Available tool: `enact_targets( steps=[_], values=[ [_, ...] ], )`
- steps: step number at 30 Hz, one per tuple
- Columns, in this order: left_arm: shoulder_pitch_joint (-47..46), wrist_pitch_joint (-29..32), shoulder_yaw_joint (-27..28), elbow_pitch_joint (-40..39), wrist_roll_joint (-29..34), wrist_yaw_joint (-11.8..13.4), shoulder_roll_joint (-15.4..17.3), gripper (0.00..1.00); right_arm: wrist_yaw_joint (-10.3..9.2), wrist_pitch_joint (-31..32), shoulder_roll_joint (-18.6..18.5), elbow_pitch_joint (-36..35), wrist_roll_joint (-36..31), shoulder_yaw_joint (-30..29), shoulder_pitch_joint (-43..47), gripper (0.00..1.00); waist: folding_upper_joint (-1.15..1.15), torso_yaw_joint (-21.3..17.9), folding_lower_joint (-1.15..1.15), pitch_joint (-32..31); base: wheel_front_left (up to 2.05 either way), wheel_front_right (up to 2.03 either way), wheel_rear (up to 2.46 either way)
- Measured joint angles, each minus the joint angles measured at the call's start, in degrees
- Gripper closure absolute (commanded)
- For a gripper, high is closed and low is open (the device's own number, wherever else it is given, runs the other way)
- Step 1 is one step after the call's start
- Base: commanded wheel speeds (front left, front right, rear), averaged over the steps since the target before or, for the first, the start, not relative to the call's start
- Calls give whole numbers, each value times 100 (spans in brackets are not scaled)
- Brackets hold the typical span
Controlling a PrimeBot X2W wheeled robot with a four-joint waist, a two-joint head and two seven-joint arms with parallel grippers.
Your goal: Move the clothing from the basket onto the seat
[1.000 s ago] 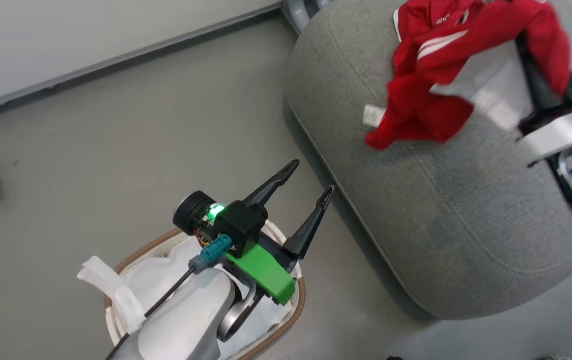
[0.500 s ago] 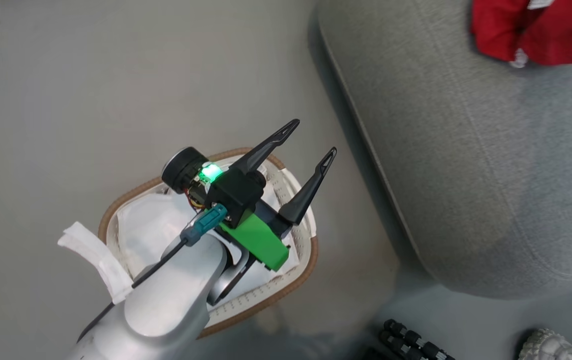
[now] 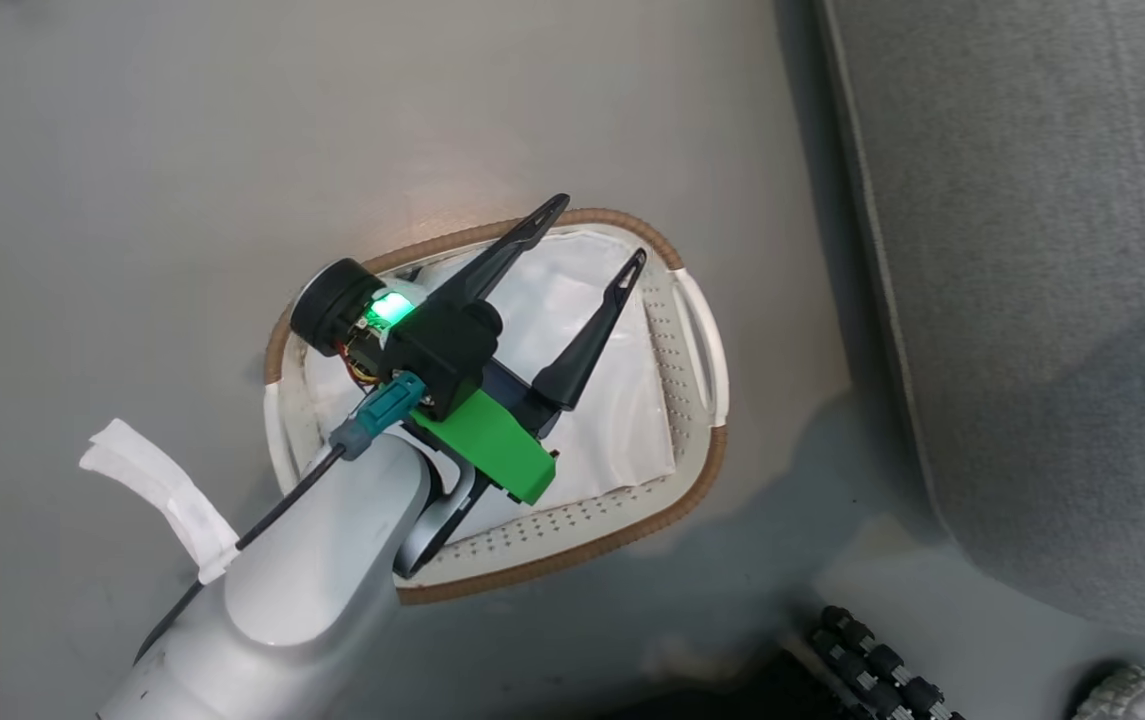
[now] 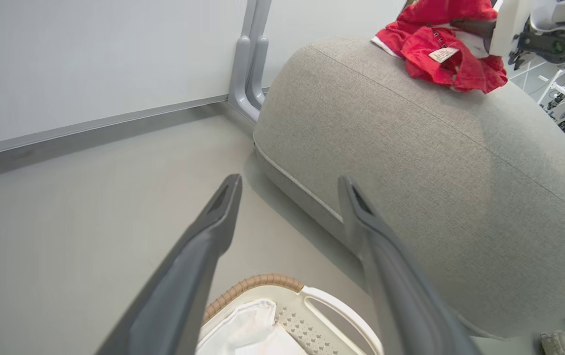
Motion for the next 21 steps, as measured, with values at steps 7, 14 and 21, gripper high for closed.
enact_targets(
  steps=[7, 14, 21],
  values=[
    [95, 0, 190, 219, -57, 0, -34, 0, 0, -85, 241, -21, -167, -459, 390, 0, 0, 177, 0, -78, 0, 0, 0],
    [433, 0, 505, 405, -62, 0, -122, 0, 0, -83, 702, -928, 163, -11, 1247, 0, 0, 170, 0, -577, 0, 0, 0],
    [923, 0, 1040, 483, 4, 0, -274, 0, 0, -83, 1022, -2124, 1022, 777, 2186, 0, 0, 155, -1, -1240, 0, 0, 0]
  ],
)
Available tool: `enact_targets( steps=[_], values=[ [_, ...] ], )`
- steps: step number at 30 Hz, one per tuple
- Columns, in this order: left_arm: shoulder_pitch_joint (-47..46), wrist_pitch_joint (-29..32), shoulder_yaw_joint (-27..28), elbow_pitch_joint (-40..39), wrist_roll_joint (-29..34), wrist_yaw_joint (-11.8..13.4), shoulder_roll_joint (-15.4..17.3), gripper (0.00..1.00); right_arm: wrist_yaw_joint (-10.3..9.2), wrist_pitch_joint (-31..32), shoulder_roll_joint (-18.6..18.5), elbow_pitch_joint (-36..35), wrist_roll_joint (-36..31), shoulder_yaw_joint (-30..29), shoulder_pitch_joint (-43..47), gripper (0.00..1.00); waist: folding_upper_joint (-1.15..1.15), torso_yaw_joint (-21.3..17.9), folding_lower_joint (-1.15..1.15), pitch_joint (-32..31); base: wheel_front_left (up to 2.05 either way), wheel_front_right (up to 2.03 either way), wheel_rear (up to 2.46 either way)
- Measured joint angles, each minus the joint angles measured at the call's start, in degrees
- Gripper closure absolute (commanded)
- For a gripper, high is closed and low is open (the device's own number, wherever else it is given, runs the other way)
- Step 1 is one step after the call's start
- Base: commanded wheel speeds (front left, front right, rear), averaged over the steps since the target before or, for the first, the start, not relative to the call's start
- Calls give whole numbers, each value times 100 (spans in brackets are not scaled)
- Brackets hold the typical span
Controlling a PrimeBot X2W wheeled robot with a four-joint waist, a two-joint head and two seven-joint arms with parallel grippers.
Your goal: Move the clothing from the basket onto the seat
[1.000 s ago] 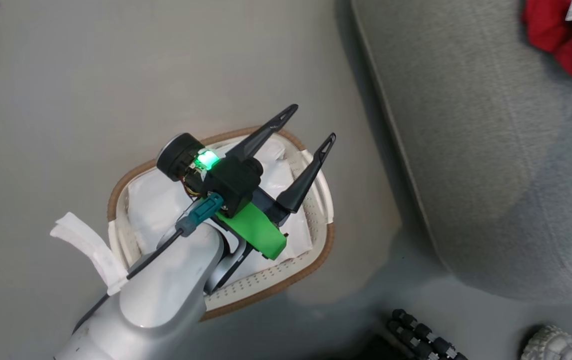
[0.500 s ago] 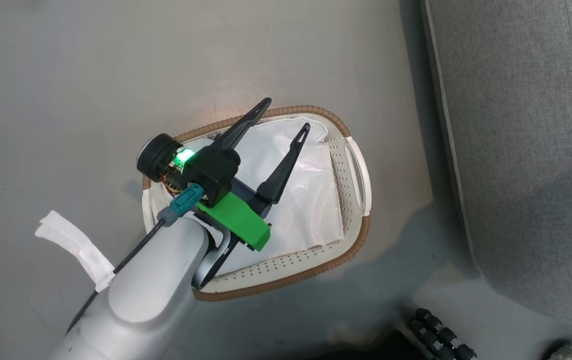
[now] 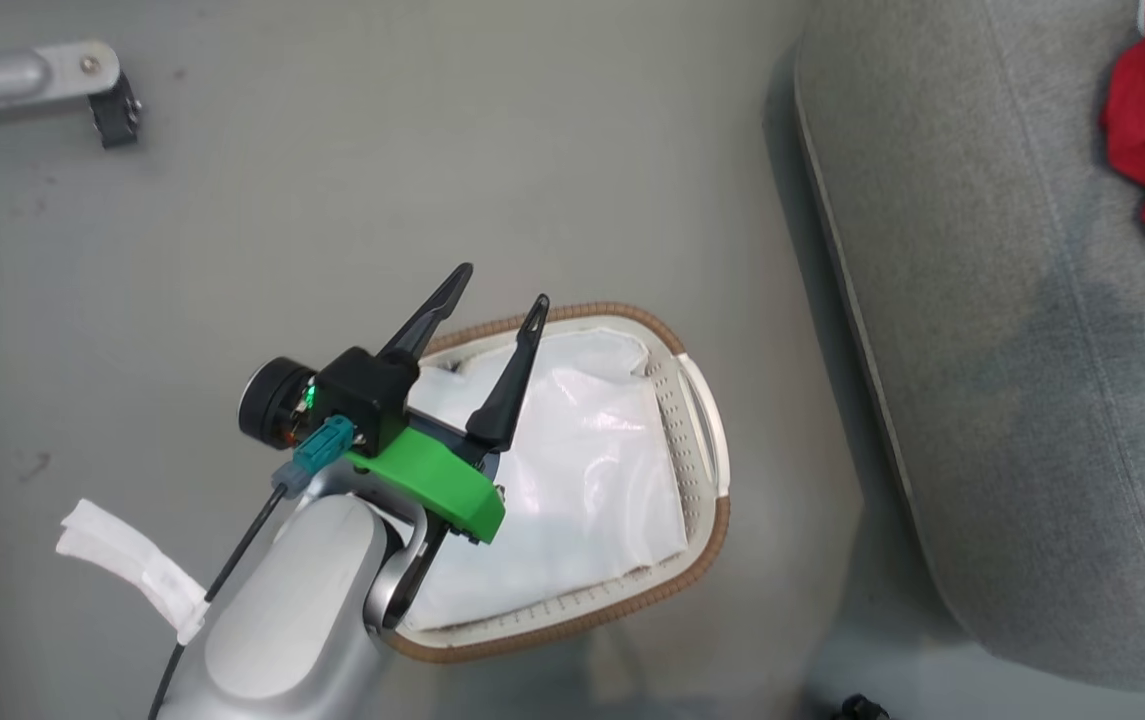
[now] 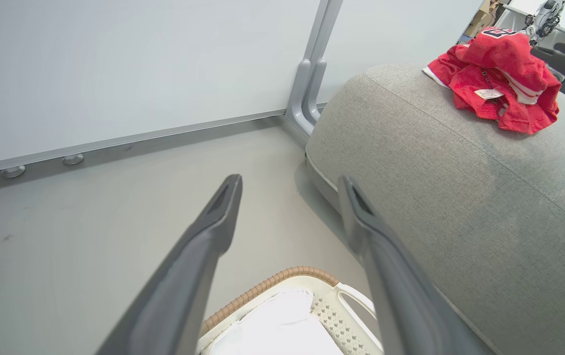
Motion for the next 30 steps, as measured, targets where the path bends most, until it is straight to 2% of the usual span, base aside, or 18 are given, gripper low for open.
enact_targets(
  steps=[7, 13, 20, 30],
  values=[
    [556, -1, 762, -30, 276, 0, -203, 0, 0, -1, 224, -662, 916, 929, 643, 0, 0, 159, -1, -628, 0, 0, 0],
    [1021, 0, 1577, -9, 573, 0, -353, 0, 0, -8, 546, -791, 1293, 1447, 1089, 0, 0, 465, 0, -1021, 0, 0, 0],
    [1601, -1, 2459, 43, 838, 0, -527, 0, 0, -8, 761, -805, 1593, 1479, 1646, 0, 0, 819, -1, -1471, 0, 0, 0],
    [2283, 0, 2937, 125, 1095, 0, -614, 0, 0, -8, 846, -654, 1507, 1628, 2376, 0, 0, 1116, -1, -2114, 0, 0, 0]
  ],
)
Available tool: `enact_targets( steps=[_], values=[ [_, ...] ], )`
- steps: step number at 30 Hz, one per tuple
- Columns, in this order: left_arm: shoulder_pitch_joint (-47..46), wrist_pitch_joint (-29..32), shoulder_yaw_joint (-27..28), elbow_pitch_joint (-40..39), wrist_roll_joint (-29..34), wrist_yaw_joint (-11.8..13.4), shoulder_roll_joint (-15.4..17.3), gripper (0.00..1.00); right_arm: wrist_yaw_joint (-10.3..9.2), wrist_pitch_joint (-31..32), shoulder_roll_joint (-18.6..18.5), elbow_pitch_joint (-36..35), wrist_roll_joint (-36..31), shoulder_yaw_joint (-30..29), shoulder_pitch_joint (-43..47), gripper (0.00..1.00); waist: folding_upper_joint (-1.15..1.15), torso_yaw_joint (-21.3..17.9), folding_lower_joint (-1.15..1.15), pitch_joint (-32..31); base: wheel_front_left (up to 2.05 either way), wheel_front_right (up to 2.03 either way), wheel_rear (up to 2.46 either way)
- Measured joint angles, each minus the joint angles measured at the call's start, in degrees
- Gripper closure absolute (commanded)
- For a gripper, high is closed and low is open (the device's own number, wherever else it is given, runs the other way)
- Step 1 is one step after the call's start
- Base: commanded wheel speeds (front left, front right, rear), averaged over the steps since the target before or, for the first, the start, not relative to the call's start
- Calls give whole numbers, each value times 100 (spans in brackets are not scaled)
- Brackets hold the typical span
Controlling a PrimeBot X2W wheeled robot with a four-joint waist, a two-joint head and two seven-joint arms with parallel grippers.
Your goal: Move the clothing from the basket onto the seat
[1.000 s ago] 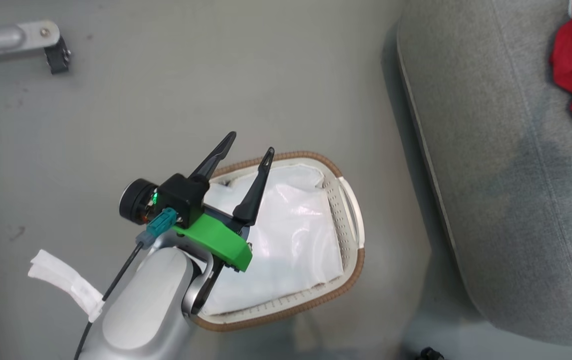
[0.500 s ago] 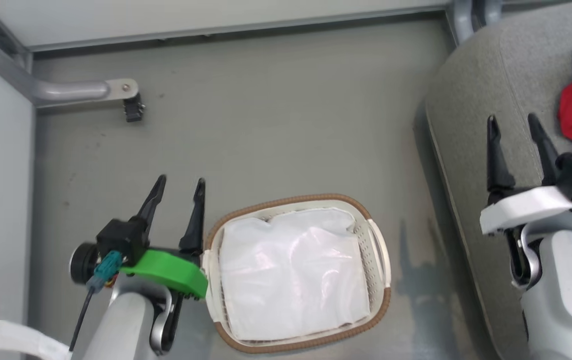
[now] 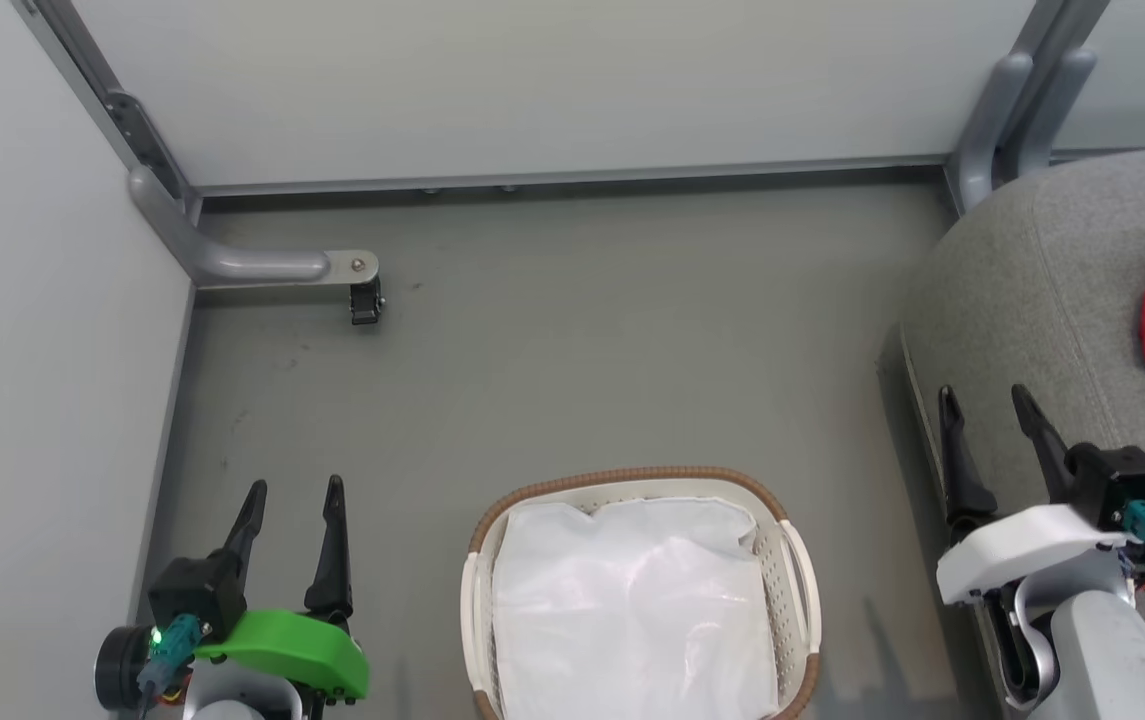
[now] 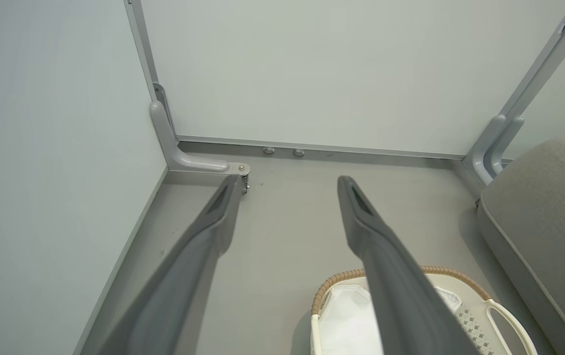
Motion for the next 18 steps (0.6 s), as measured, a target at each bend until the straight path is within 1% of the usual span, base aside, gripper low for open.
enact_targets(
  steps=[8, 13, 14, 18],
  values=[
    [254, 0, 44, 96, -24, 0, -31, 0, 0, 0, 1, 193, 51, 165, 277, 0, 0, 65, 0, -352, 0, 0, 0],
    [303, 0, -33, 122, -252, 0, -37, 0, 0, 0, 1, 264, 51, 190, 371, 0, 0, 51, 0, -495, 0, 0, 0],
    [314, 0, -51, 127, -325, 0, -38, 100, 0, 0, 3, 277, 49, 192, 385, 100, 0, 46, 0, -514, 0, 0, 0],
    [358, 1, -80, 308, -350, 1, -54, 100, 0, 12, 65, 470, 52, 193, 491, 100, 0, 46, 0, -519, 0, 0, 0]
  ],
)
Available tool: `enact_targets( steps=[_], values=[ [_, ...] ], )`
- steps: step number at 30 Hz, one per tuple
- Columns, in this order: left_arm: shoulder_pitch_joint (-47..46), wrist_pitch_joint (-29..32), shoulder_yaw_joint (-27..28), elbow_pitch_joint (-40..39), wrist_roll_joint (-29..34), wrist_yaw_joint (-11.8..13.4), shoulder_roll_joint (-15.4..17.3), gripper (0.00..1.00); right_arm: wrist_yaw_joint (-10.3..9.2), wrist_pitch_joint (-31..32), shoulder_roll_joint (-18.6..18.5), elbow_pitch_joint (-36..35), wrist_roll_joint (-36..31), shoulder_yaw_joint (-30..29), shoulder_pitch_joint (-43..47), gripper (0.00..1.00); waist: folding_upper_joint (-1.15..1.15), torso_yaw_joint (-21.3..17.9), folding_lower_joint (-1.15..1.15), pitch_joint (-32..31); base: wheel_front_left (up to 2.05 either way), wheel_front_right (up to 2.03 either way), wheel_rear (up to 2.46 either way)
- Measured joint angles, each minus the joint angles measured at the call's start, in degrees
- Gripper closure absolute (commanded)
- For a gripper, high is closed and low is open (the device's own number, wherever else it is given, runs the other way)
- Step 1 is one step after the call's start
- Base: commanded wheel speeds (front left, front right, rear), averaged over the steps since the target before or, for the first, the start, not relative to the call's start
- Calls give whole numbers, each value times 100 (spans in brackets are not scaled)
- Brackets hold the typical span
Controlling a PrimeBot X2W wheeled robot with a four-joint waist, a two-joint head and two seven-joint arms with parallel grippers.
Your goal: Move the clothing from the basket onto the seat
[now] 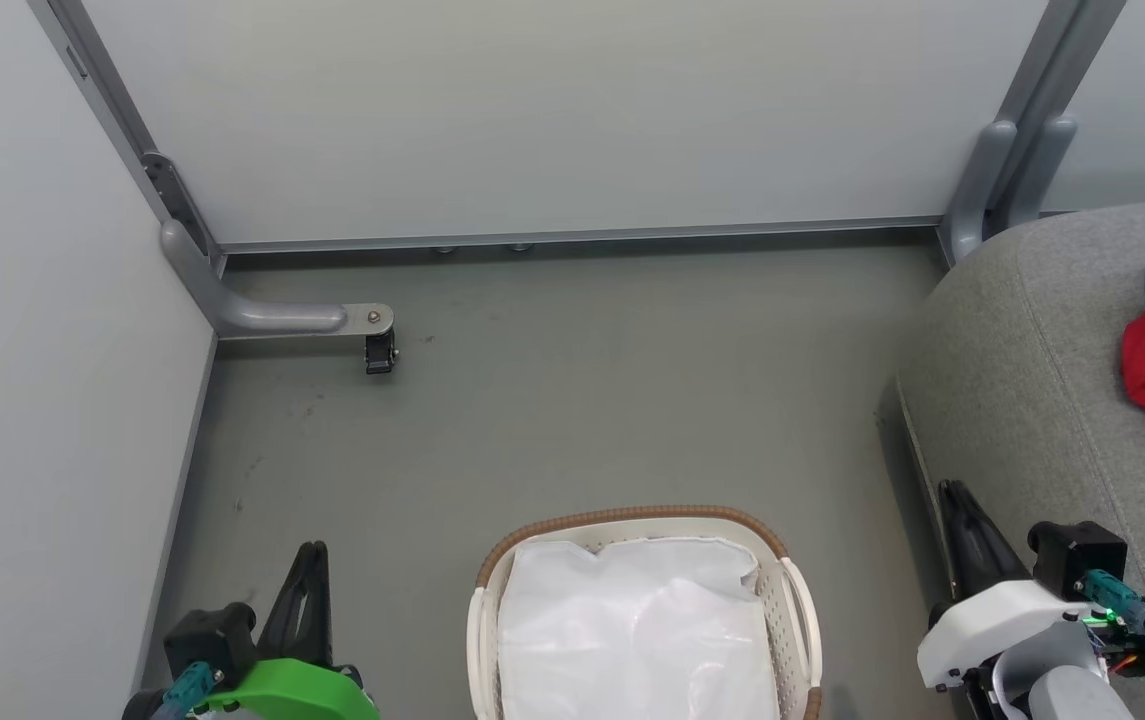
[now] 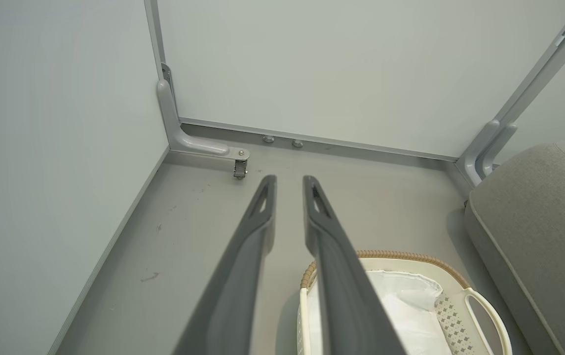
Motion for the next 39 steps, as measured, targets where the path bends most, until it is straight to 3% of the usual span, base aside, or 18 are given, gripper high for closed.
enact_targets(
  steps=[39],
  values=[
    [5, 898, 438, -457, -3353, 1, 13, 100, -1, 939, 1, -478, 3645, -54, 96, 100, 0, -37, 0, -82, 0, 0, 0]
  ],
)
